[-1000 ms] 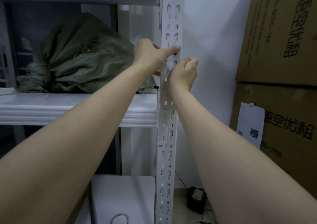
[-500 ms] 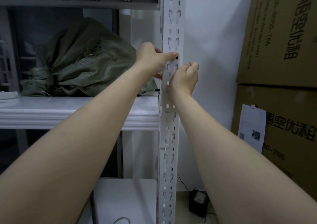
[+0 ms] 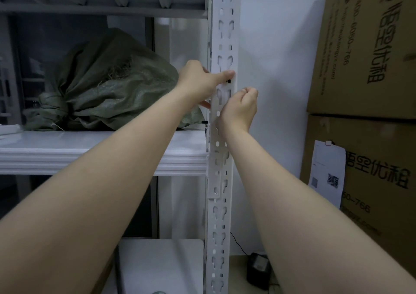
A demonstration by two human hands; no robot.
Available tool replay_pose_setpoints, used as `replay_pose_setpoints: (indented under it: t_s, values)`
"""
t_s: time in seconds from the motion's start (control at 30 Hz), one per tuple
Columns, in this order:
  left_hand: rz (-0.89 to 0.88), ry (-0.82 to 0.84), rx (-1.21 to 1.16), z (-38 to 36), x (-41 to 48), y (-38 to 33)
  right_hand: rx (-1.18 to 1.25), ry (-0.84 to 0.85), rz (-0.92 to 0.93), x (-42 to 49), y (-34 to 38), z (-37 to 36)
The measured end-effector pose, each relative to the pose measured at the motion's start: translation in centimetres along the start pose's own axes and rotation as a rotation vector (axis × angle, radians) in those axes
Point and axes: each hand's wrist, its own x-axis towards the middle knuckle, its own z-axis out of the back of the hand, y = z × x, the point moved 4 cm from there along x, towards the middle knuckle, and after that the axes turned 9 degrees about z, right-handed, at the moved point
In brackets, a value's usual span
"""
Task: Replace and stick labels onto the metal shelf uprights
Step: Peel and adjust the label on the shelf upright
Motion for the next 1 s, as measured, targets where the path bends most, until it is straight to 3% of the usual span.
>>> replay_pose_setpoints:
  t_s: [0.5, 0.83, 1.0]
  values:
    - [0.111, 0.196, -0.221, 0.3, -0.3, 0.9, -0.01, -0.002, -0.007, -0.1, -0.2, 0.0]
    - [0.057, 0.047, -0.078, -0.1, 0.2, 0.5, -0.009, -0.012, 0.006, -0.1, -0.1, 0.0]
    - [0.046, 0.065, -0.072, 0.0, -0.3, 0.5, -0.005, -0.006, 0.011, -0.2, -0.1, 0.0]
